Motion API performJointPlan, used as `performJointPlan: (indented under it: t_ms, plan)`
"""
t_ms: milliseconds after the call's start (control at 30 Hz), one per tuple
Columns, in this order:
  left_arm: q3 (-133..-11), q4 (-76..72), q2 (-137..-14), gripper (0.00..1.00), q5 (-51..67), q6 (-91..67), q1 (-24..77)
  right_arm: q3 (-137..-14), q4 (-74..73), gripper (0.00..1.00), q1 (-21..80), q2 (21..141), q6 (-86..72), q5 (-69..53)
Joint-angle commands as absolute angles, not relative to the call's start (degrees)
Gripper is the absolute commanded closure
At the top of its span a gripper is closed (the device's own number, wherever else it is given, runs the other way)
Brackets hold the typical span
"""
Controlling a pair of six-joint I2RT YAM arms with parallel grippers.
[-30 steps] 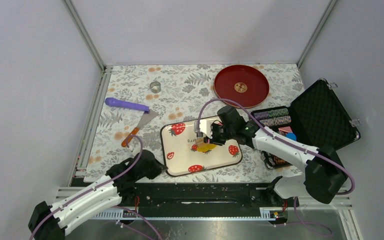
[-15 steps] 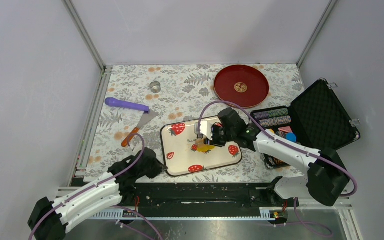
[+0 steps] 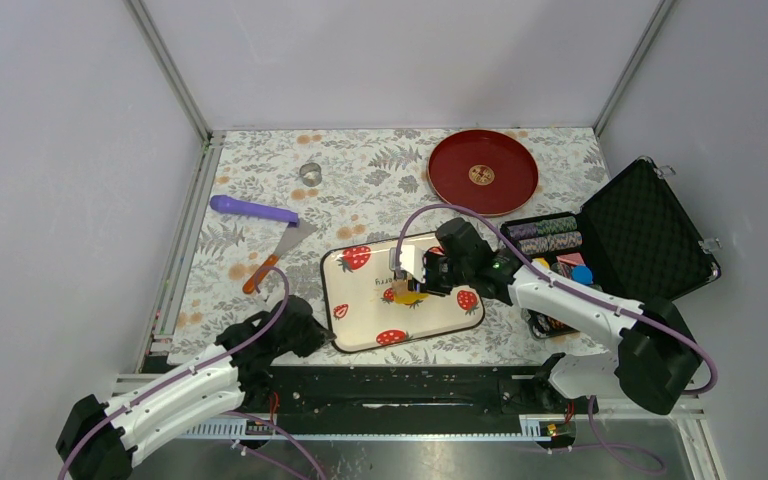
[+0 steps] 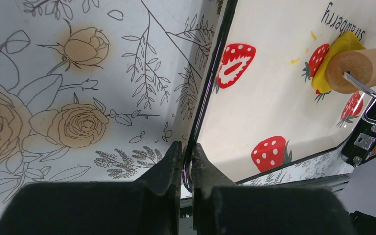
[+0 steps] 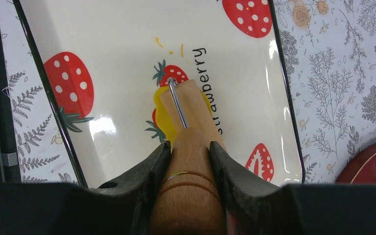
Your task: Roll out the dumpling wrappers from the dough
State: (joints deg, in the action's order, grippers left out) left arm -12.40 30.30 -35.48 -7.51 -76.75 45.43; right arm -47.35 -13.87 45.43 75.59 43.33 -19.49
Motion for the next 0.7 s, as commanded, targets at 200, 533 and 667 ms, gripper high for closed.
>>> performJointPlan:
  t_ms: [200,533,667]
  plan:
    - [-11.4,32.5,-37.2,1.00,-10.1,-77.2,44.6,-42.9,-40.6,1.00,47.7,80.5,38.2,-26.3]
    - [-11.5,32.4,-37.5,1.00,-10.1,-77.1,44.4,-44.2,-43.5,1.00,48.0,79.6,38.6,-26.5]
    - [-11.4,32.3,-37.3,1.00,-10.1,-77.0,44.4,-44.7,-44.0,1.00,47.9,80.7,38.7,-26.2]
